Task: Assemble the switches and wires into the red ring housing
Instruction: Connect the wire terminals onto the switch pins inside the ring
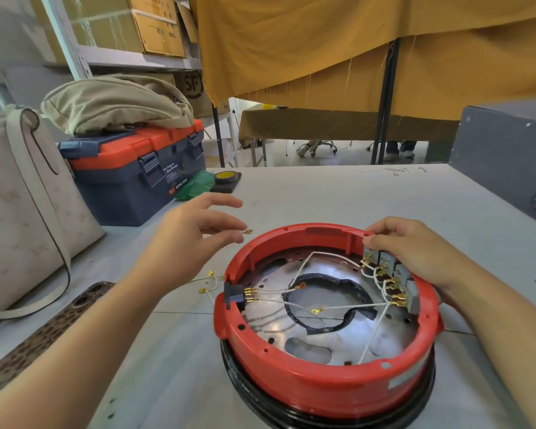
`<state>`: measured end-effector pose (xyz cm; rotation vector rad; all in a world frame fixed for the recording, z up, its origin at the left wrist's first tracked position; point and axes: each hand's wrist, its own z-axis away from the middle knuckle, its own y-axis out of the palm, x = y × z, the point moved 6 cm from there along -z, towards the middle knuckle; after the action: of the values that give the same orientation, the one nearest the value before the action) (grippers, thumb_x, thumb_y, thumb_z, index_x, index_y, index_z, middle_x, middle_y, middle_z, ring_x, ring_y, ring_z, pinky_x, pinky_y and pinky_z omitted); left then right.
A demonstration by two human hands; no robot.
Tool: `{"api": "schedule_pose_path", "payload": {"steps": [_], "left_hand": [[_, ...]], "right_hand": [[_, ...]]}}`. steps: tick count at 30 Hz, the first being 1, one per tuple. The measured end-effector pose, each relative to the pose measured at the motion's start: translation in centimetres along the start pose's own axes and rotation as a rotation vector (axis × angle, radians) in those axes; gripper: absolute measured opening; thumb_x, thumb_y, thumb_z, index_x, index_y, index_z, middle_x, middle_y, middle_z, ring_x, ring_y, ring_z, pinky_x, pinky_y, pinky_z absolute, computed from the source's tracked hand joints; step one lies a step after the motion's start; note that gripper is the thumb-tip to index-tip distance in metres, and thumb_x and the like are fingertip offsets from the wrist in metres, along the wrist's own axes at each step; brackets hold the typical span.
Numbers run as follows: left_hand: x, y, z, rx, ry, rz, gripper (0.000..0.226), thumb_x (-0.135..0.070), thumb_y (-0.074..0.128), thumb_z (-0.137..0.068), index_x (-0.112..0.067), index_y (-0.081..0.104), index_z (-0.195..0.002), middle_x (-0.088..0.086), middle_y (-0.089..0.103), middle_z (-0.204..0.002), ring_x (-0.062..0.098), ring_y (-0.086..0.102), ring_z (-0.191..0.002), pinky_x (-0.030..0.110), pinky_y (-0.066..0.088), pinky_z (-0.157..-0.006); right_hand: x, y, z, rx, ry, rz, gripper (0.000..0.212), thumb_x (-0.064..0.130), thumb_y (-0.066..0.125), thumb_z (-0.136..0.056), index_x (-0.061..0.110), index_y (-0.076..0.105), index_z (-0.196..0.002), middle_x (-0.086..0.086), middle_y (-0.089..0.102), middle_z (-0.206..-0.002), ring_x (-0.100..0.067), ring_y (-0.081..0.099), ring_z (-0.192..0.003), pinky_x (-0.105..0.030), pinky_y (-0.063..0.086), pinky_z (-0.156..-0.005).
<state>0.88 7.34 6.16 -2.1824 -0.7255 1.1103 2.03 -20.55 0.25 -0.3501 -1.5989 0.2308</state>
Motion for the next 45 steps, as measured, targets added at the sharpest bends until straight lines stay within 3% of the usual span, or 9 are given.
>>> {"api": "schedule_pose_path", "payload": {"steps": [4, 11, 19, 25, 30, 33, 38, 41, 45], "left_hand": [[-2.7, 1.3, -0.5, 0.052, 0.09, -0.011, 0.013, -0.009, 0.069, -0.082, -0.02, 0.077, -0.084, -0.019, 0.057, -0.116, -0.005, 0.059, -0.092, 0.002, 0.041, -0.081], [-5.3, 3.6, -1.0, 0.118, 0.127, 0.044, 0.005, -0.008, 0.071, -0.08, -0.011, 0.076, -0.08, -0.014, 0.063, -0.108, 0.003, 0.062, -0.078, 0.01, 0.046, -0.078], [-7.0, 5.5, -2.0, 0.177, 0.131, 0.034, 0.004, -0.014, 0.073, -0.079, -0.015, 0.076, -0.081, -0.015, 0.063, -0.102, -0.001, 0.061, -0.082, 0.01, 0.046, -0.076], [-8.2, 7.2, -2.6, 0.241, 0.113, 0.036, 0.003, -0.016, 0.073, -0.078, -0.016, 0.076, -0.078, -0.009, 0.067, -0.092, 0.007, 0.062, -0.079, 0.028, 0.05, -0.078], [-9.0, 8.2, -3.5, 0.322, 0.009, -0.019, 0.009, -0.029, 0.068, -0.083, -0.023, 0.073, -0.079, -0.002, 0.071, -0.075, 0.015, 0.063, -0.07, 0.031, 0.049, -0.072], [-8.6, 8.8, -4.1, 0.407, -0.115, 0.017, 0.013, -0.029, 0.067, -0.084, -0.022, 0.073, -0.075, -0.003, 0.069, -0.068, 0.01, 0.057, -0.061, 0.03, 0.048, -0.066], [-7.6, 11.5, -4.3, 0.645, -0.351, 0.298, 0.016, -0.008, 0.06, -0.088, -0.004, 0.07, -0.076, 0.006, 0.06, -0.062, 0.012, 0.051, -0.051, 0.018, 0.04, -0.045], [-7.2, 12.9, -4.0, 0.739, -0.44, 0.389, 0.018, -0.001, 0.054, -0.09, 0.0, 0.067, -0.077, 0.002, 0.058, -0.055, 0.007, 0.052, -0.044, 0.015, 0.039, -0.038], [-6.6, 13.9, -3.8, 0.78, -0.529, 0.474, 0.018, 0.001, 0.054, -0.089, 0.002, 0.066, -0.076, 0.003, 0.057, -0.054, 0.007, 0.052, -0.041, 0.013, 0.038, -0.036]], "right_hand": [[-0.1, -0.1, 0.1, -0.009, -0.001, 0.041, 0.004, 0.014, 0.065, -0.084, 0.018, 0.067, -0.082, -0.004, 0.07, -0.082, -0.023, 0.065, -0.081, -0.043, 0.05, -0.087], [-0.4, 0.2, 0.1, -0.015, 0.004, 0.074, 0.015, 0.019, 0.061, -0.086, 0.023, 0.065, -0.1, -0.001, 0.068, -0.102, -0.022, 0.061, -0.1, -0.046, 0.043, -0.098], [-0.3, 0.7, 0.2, -0.021, 0.006, 0.094, 0.022, 0.016, 0.048, -0.089, 0.024, 0.061, -0.105, -0.001, 0.065, -0.104, -0.018, 0.061, -0.091, -0.034, 0.048, -0.083], [-0.3, 0.9, 0.4, 0.04, 0.042, 0.118, 0.024, 0.02, 0.042, -0.091, 0.029, 0.056, -0.108, -0.001, 0.063, -0.105, -0.018, 0.061, -0.089, -0.032, 0.048, -0.077], [-0.5, 0.3, 0.5, 0.051, 0.071, 0.054, 0.024, 0.021, 0.049, -0.087, 0.027, 0.061, -0.107, -0.001, 0.065, -0.103, -0.019, 0.062, -0.091, -0.035, 0.05, -0.081], [-0.6, 0.0, 0.5, 0.039, 0.076, -0.043, 0.021, 0.02, 0.051, -0.091, 0.021, 0.064, -0.108, -0.007, 0.07, -0.097, -0.017, 0.063, -0.083, -0.033, 0.051, -0.08], [-0.6, 0.7, 0.7, 0.094, 0.091, -0.247, 0.028, 0.005, 0.046, -0.094, 0.013, 0.065, -0.113, -0.026, 0.066, -0.105, -0.025, 0.06, -0.081, -0.038, 0.051, -0.082], [-0.6, 0.7, 0.6, 0.055, 0.081, -0.262, 0.028, 0.004, 0.045, -0.094, 0.014, 0.067, -0.106, -0.019, 0.07, -0.098, -0.021, 0.065, -0.077, -0.035, 0.053, -0.08], [-0.7, 0.9, 0.6, 0.009, 0.082, -0.252, 0.028, 0.005, 0.045, -0.093, 0.016, 0.068, -0.105, -0.02, 0.069, -0.099, -0.026, 0.066, -0.088, -0.043, 0.051, -0.088]]}}
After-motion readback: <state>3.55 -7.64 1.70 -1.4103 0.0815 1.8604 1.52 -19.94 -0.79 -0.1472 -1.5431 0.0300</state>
